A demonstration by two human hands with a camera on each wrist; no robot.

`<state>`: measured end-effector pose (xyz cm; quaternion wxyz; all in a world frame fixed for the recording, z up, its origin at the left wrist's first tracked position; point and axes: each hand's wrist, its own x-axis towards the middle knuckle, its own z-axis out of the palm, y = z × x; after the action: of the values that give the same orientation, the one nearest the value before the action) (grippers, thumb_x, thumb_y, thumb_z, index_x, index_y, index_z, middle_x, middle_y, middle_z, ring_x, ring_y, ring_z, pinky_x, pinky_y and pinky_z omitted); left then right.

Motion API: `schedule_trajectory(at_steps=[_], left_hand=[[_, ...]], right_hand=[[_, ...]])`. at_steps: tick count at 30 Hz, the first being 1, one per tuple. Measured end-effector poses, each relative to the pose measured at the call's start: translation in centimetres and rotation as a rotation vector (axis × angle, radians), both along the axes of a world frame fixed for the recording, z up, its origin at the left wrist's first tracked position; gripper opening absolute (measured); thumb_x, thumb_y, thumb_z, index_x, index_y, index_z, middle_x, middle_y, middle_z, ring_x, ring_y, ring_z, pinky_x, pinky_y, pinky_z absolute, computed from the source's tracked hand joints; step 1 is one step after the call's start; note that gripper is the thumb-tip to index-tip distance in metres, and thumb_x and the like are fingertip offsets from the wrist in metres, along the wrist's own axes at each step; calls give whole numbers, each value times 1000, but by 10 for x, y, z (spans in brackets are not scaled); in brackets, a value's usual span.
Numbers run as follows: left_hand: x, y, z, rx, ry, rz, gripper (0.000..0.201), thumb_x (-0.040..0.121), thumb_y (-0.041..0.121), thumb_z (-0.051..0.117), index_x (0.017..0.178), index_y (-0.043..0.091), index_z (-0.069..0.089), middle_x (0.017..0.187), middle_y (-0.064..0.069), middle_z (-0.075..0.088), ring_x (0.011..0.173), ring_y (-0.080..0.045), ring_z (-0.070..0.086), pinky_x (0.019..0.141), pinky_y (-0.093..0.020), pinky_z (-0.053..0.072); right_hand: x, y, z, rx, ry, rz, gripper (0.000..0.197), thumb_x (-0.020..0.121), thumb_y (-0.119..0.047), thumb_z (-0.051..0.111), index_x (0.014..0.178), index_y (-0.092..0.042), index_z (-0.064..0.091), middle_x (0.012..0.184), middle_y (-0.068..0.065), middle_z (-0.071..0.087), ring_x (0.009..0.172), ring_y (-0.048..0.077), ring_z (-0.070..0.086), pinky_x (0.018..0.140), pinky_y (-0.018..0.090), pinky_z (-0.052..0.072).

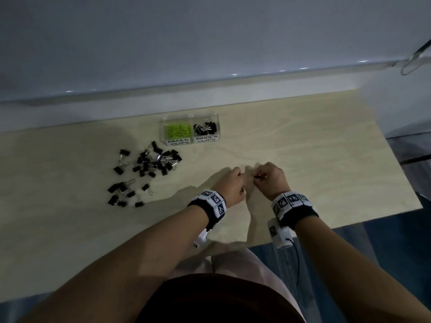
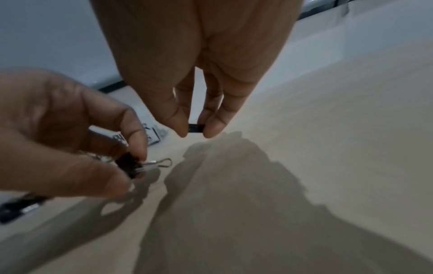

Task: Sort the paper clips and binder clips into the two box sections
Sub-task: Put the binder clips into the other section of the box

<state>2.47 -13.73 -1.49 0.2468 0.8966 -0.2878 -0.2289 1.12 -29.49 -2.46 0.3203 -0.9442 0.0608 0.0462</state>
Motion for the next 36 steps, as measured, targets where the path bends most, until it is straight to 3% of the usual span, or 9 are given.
schedule_trajectory(at_steps=[3,7,12,17,21,24,27,31,36], left_hand=[[27,34,15,-93,1,204,14,78,9,63,90,3,60,101,-14,49,81,-32,55,75,-40,48],[86,62,47,-159,-124,434,18,76,10,66,92,4,59,104,-14,53,88,-29,55,75,-31,42],[125,75,62,-148,-115,470,37,81,13,66,115,3,57,119,-14,51,105,-28,55,91,-33,45],[98,134,44,-217,-168,544,25,84,11,64,109,9,61,113,-7,57,100,-20,58,92,-34,49],[54,189,13,-26,-188,621,17,83,18,64,99,14,61,106,-4,56,96,-21,54,82,-40,51],[40,198,-2,144,-98,622,45,76,32,71,115,16,55,120,-7,48,110,-28,46,88,-44,47],[37,186,-7,234,-38,629,64,71,42,74,123,15,49,129,-11,39,117,-35,39,94,-47,44],[36,171,-4,278,-74,645,49,76,38,70,115,13,54,125,-11,42,116,-36,37,89,-45,47],[29,166,-9,198,-127,552,27,89,23,56,112,9,61,119,-11,52,116,-34,40,95,-40,40]], right_hand=[[45,30,16,43,-84,12,12,65,4,67,72,-5,69,78,17,62,68,32,61,67,29,49],[104,69,37,95,-197,58,8,71,-2,69,79,-5,69,84,18,63,70,31,63,72,39,55],[140,94,51,89,-172,65,17,78,-6,68,95,-7,69,101,13,62,78,21,62,71,24,48],[113,113,37,40,-233,306,20,74,4,59,87,-6,71,89,14,68,73,28,64,71,34,55],[92,150,29,-129,5,630,36,77,-1,54,108,-15,65,115,7,63,103,27,59,89,40,51],[86,178,30,-235,124,765,57,80,-1,54,133,-20,47,144,1,40,131,22,36,104,34,40],[89,195,27,-317,175,836,63,86,-9,53,144,-16,29,153,4,23,138,27,21,109,40,34],[94,193,19,-376,167,861,52,90,-16,53,140,-11,38,145,9,36,131,32,30,109,43,31],[81,162,7,-253,120,690,39,86,-17,58,124,-14,54,119,12,54,107,35,47,89,43,45]])
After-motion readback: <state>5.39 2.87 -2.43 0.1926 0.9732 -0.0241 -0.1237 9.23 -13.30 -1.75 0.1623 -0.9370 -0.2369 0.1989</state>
